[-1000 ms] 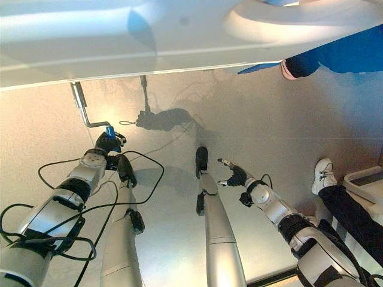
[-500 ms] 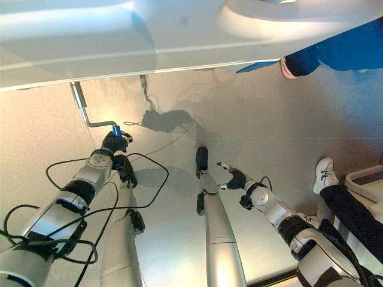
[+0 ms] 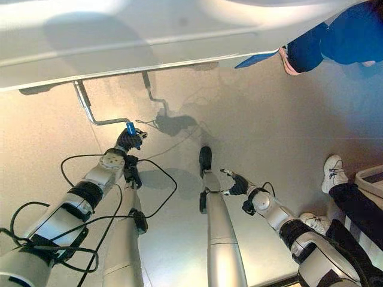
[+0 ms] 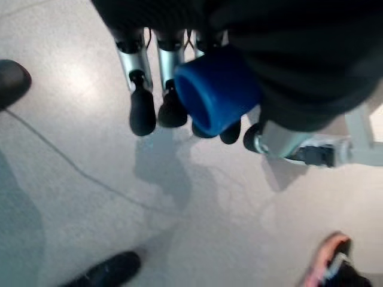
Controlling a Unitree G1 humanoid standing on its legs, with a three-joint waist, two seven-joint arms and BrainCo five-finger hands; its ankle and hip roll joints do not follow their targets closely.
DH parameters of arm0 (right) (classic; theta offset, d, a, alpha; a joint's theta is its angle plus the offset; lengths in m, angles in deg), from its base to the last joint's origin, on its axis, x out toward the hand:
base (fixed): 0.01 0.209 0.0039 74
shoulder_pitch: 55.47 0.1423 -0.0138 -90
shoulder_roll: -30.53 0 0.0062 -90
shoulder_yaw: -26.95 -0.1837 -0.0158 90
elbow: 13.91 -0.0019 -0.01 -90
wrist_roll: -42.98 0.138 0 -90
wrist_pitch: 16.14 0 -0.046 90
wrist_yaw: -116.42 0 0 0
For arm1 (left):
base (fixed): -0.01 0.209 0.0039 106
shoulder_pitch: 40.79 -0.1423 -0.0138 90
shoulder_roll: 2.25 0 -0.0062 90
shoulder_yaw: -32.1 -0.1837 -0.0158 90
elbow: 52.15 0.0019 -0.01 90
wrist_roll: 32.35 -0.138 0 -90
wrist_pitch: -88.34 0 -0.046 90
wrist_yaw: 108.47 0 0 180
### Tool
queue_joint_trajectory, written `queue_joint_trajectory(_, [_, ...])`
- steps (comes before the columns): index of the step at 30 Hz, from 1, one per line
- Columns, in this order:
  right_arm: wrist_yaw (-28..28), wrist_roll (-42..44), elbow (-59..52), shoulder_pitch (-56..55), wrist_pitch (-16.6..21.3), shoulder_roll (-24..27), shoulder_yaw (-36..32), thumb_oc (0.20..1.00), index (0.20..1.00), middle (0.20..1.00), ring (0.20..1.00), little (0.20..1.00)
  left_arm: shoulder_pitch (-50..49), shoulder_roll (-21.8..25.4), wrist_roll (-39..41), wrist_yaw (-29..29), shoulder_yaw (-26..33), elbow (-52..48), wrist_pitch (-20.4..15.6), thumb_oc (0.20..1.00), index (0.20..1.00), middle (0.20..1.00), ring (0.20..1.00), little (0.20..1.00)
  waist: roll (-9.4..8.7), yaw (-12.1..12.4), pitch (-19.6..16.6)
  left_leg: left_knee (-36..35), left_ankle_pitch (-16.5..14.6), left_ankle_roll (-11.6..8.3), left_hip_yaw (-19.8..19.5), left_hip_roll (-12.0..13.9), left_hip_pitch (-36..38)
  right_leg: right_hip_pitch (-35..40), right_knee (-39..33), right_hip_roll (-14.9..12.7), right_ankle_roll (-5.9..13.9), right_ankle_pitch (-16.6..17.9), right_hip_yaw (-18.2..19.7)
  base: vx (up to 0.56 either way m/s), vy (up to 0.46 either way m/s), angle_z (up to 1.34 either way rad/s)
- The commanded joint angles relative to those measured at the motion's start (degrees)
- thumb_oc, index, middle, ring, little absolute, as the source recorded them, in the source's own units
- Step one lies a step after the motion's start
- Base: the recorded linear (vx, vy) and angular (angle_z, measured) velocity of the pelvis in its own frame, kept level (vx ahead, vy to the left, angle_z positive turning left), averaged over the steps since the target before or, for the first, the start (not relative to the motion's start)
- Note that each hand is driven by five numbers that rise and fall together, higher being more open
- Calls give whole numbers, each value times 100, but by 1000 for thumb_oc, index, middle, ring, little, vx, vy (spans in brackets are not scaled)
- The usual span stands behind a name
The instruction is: Raise the hospital bed
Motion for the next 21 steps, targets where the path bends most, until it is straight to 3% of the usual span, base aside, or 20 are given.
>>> queue_joint_trajectory(1, [-16,-107,-269,-360,-14,415,26,1000,1000,1000,1000,1000,823,-607,-395,394,-752,-1367,-632,200,200,200,200,200,217,-111,279,727,-692,37,-272,26,-7,346,-986,516,88,709,-186,7,-41,0])
queue_joint_trajectory(11, [-36,-289,-177,-735,-36,559,-213,1000,1000,1000,1000,1000,460,-216,278,859,-1057,-3267,-810,200,200,200,200,200,466,-63,290,606,-651,-2,-181,4,356,534,-947,540,88,637,-108,1,-3,0])
queue_joint_trajectory(14, [-53,-354,14,-854,-62,531,-316,1000,1000,1000,1000,1000,211,158,516,1113,-1095,-4072,-846,200,200,200,200,200,570,-14,293,629,-659,-6,-171,-17,469,629,-919,519,76,598,-97,3,-6,-2])
queue_joint_trajectory(16, [-53,-356,11,-857,-63,529,-315,1000,1000,1000,1000,1000,203,166,518,1113,-1092,-4084,-840,200,200,200,200,200,567,-16,292,629,-660,-6,-171,-16,471,631,-920,519,76,598,-98,0,0,0])
queue_joint_trajectory(21, [-69,-428,98,-1072,-41,479,-506,1000,1000,1000,1000,1000,-24,780,771,1388,-1106,-5014,-872,200,200,200,200,200,627,38,261,643,-698,6,-173,-61,512,716,-971,495,75,637,-116,0,0,0])
